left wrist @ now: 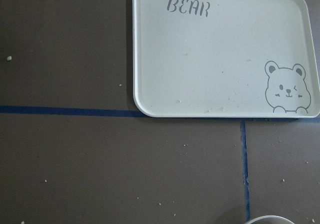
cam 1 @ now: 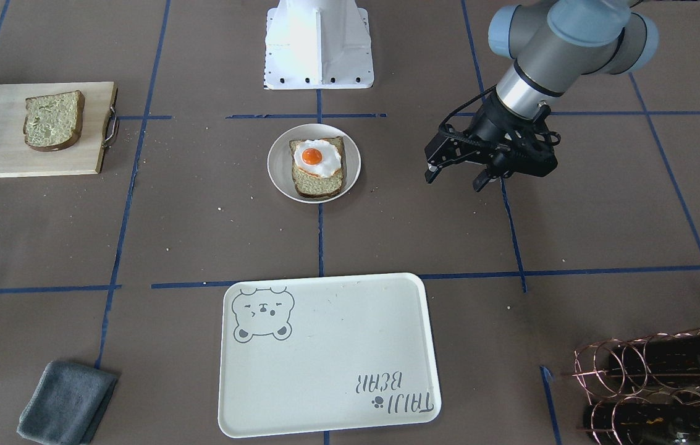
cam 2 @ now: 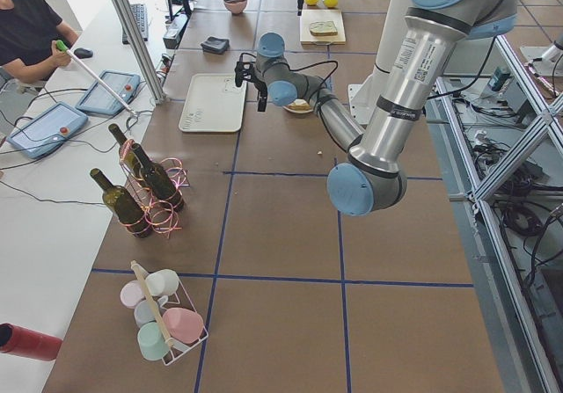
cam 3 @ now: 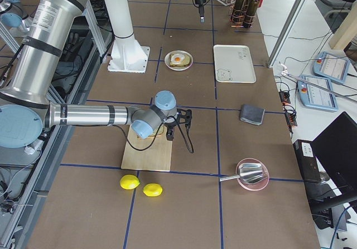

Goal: Make sandwich and place on tray
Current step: 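Move the left arm toward the tray while the right gripper reaches the bread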

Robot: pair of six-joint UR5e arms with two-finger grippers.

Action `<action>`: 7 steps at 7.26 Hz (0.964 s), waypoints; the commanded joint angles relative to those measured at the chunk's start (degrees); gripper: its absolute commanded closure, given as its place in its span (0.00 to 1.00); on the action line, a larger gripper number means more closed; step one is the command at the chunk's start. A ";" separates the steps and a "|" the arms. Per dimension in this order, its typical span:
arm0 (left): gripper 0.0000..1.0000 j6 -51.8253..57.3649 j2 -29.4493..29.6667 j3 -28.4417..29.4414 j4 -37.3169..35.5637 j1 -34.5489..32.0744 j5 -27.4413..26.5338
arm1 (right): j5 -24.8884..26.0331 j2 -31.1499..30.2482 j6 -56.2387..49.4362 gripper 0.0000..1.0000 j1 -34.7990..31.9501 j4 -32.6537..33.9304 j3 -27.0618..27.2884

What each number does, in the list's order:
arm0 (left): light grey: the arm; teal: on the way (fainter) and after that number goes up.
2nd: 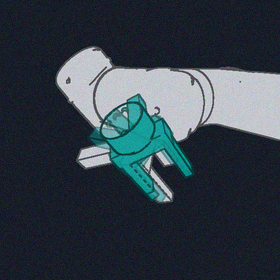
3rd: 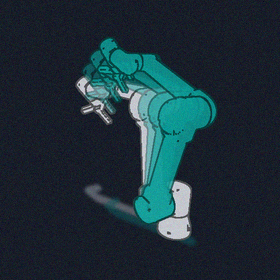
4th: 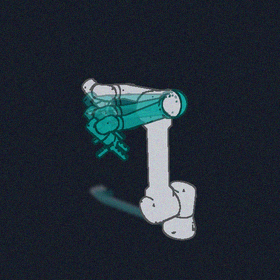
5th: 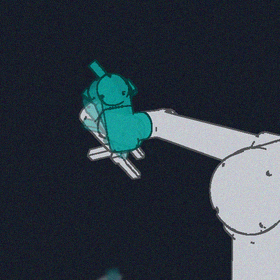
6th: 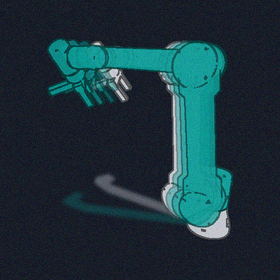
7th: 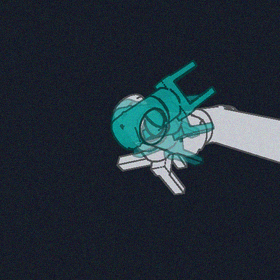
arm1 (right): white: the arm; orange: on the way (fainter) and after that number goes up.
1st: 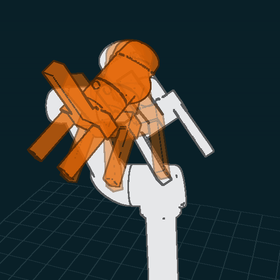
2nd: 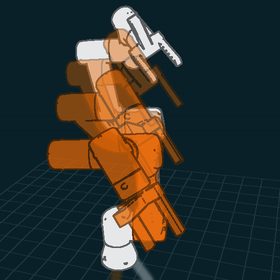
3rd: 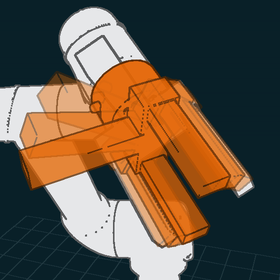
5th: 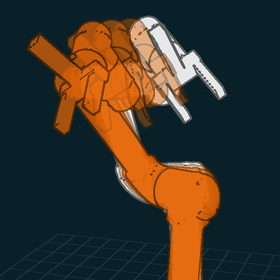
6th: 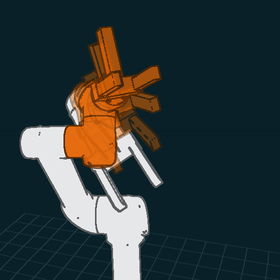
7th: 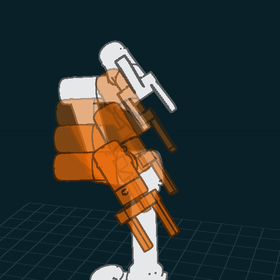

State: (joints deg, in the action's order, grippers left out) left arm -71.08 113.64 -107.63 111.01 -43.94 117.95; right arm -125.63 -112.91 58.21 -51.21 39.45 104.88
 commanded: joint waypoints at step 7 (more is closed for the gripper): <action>0.00 -1.34 0.44 -0.22 0.00 0.17 -0.17 | 1.87 -9.08 2.52 0.12 11.21 -10.53 -0.29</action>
State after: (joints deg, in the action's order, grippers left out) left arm -72.42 114.09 -107.91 111.00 -43.76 117.75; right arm -124.26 -121.97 60.72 -41.09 28.86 104.72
